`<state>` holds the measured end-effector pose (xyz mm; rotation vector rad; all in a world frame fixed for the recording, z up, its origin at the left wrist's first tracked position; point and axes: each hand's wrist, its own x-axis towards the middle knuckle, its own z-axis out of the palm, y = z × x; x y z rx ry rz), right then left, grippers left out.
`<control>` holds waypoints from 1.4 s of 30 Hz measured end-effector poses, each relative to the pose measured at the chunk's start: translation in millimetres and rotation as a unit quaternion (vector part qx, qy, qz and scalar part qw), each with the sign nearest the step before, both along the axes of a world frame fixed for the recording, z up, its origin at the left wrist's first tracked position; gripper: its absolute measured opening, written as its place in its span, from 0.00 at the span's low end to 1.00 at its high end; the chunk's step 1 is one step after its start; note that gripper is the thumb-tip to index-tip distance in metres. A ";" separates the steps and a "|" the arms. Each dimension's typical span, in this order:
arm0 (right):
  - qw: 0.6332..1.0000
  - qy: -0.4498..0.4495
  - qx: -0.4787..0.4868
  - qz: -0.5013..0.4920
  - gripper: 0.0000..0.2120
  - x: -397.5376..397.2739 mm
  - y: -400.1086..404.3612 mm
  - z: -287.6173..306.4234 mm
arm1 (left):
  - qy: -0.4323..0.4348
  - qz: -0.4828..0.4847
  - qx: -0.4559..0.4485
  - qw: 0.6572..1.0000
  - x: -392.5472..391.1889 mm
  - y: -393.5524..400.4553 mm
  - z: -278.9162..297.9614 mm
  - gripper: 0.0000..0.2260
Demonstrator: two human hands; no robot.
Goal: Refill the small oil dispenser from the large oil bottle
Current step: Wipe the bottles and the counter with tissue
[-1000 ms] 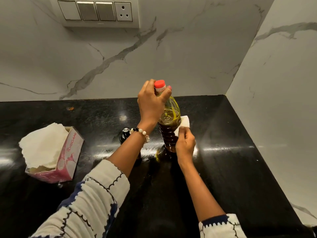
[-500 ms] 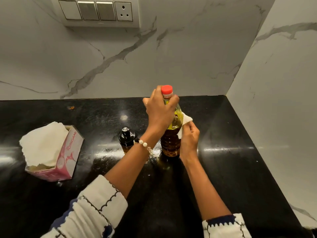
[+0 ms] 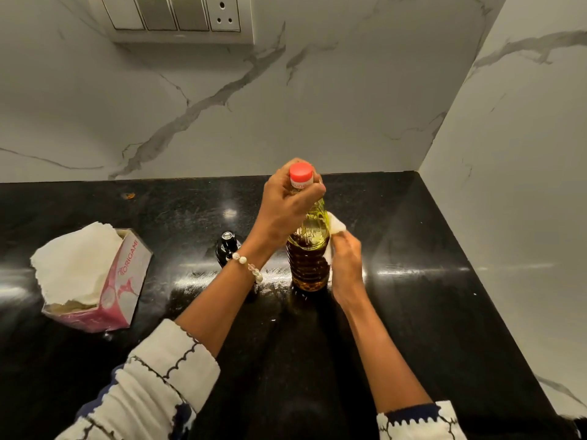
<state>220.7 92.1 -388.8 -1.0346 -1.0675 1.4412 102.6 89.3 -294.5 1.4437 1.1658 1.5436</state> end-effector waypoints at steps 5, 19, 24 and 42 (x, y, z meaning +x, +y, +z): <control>0.998 -0.040 -0.014 0.035 0.17 8.6 15.0 6.5 | -0.019 -0.032 -0.011 0.999 -3.9 7.4 1.3 0.05; 0.994 -0.049 0.083 0.052 0.16 15.0 -3.3 1.8 | -0.071 0.000 -0.031 0.997 -6.9 22.5 22.5 0.06; 0.985 -0.112 0.033 0.130 0.29 24.3 29.1 35.9 | -0.103 -0.007 -0.035 0.994 -6.6 21.7 39.4 0.09; 0.877 0.319 -0.350 0.082 0.26 31.9 -1.0 -19.2 | -0.102 0.056 0.024 0.993 -11.8 12.4 40.7 0.02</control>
